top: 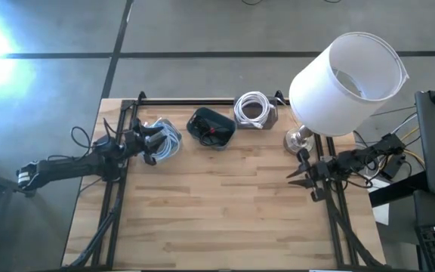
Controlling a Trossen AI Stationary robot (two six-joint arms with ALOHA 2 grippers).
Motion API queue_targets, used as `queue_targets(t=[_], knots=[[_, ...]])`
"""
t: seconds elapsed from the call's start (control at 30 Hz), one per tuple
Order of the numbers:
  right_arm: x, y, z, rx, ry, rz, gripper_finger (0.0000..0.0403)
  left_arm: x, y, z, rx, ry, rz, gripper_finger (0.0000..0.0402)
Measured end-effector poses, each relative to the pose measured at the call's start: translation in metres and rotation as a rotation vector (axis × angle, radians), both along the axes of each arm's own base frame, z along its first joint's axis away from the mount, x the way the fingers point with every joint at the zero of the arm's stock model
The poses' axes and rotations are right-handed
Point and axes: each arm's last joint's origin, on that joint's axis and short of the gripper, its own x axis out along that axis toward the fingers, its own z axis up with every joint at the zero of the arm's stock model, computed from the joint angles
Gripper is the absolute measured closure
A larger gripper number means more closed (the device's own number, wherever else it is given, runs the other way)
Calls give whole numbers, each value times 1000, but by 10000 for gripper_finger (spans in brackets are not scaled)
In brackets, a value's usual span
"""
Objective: Pick & Place USB Port
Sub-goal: Return to Home Position
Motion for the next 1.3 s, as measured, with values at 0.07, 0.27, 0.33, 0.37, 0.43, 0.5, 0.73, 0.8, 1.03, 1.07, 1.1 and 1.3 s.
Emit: queue_targets(t=[0.07, 0.27, 0.33, 0.37, 0.43, 0.5, 0.73, 0.8, 1.03, 1.07, 1.1, 1.3], knots=[[0, 0, 0, 0, 0, 0, 326, 0, 0, 0, 0, 1, 0, 223], [0, 0, 0, 0, 0, 0, 331, 0, 0, -1, -1, 4, 0, 223], [0, 0, 0, -1, -1, 0, 330, 0, 0, -1, -1, 5, 0, 223], [0, 0, 0, -1, -1, 0, 329, 0, 0, -1, -1, 6, 0, 223], [0, 0, 0, 0, -1, 1, 325, 0, 0, -1, -1, 6, 0, 223], [0, 0, 0, 0, -1, 1, 322, 0, 0, -1, -2, 7, 0, 223], [0, 0, 1, 0, -2, 2, 312, 0, 0, -1, -1, 8, 0, 223], [0, 0, 1, 0, -2, 2, 312, 0, 0, -1, -1, 8, 0, 223], [0, 0, 1, 0, -2, 2, 324, 0, 0, -1, -1, 7, 0, 223], [0, 0, 1, 0, -2, 2, 327, 0, 0, -1, -1, 7, 0, 223], [0, 0, 1, 0, -2, 2, 329, 0, 0, -1, -1, 7, 0, 223], [0, 0, 1, 0, -2, 2, 334, 0, 0, -1, -1, 5, 0, 223]])
